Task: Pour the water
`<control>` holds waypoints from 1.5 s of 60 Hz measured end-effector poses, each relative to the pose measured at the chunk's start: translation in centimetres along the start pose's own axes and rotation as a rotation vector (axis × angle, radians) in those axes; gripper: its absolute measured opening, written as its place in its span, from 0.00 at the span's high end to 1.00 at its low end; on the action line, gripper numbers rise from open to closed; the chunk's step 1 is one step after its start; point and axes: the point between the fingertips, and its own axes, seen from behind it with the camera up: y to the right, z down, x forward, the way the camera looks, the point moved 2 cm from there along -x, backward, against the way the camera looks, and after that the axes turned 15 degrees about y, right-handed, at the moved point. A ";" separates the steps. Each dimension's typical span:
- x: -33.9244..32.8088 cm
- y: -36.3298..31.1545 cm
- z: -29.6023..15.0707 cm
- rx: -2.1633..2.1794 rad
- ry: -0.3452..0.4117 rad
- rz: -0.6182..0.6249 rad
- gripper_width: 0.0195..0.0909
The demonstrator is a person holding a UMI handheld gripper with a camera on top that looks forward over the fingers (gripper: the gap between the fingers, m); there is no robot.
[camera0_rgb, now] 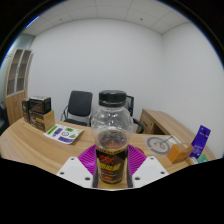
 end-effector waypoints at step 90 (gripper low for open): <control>13.7 12.1 -9.3 -0.437 -0.009 -0.106 0.73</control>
